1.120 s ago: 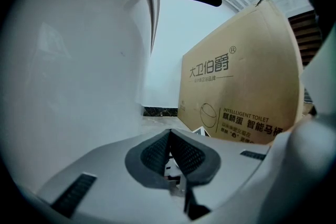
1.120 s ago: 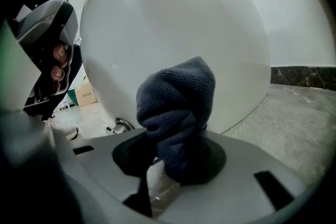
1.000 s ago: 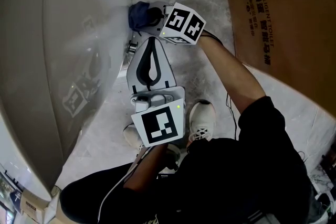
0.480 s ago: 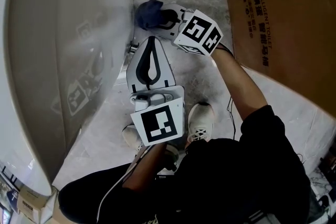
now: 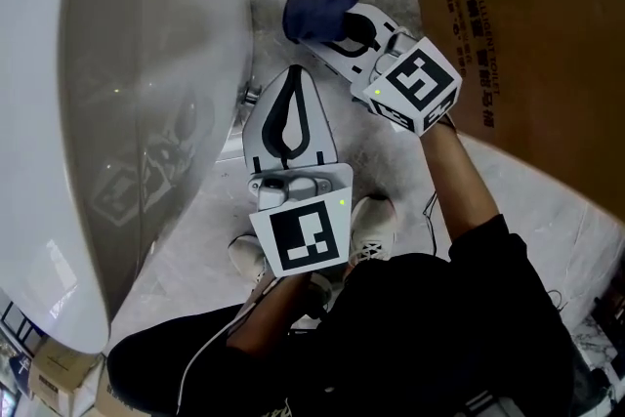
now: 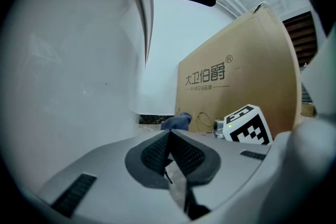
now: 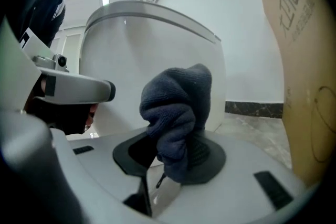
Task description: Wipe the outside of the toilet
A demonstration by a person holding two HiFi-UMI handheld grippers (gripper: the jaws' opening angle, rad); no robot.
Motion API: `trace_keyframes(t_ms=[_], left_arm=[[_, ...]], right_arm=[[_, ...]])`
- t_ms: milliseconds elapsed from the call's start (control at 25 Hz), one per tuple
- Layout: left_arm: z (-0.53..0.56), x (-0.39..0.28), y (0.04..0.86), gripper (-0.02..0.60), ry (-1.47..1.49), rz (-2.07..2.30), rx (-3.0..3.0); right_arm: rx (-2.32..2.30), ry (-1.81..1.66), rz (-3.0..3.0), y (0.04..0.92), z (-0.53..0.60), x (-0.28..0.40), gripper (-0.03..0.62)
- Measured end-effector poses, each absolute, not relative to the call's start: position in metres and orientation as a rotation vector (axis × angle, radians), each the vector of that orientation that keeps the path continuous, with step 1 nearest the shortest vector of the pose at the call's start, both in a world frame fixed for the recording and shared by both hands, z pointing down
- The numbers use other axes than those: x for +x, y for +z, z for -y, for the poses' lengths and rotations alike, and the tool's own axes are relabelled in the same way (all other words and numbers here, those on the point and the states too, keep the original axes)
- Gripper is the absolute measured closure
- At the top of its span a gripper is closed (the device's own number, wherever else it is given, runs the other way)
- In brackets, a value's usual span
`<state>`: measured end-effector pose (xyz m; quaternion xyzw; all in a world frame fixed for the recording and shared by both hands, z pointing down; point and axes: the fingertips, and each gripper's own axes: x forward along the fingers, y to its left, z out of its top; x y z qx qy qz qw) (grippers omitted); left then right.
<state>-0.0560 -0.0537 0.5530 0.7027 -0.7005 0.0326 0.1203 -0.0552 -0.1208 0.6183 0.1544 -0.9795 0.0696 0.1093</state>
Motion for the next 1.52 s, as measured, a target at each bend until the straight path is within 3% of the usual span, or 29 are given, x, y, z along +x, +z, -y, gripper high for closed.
trace_keyframes(t_ms=[1080,1520], left_arm=[[0.116,-0.019,0.463,0.569,0.088,1.933,2.296],[0.124,0.012,0.358,0.571,-0.008,1.803,2.385]], right_arm=[[1.199,-0.033,2.805,0.454,0.177,0.03,0.477],[1.392,-0.068,2.758,0.341,0.189,0.05,0.477]])
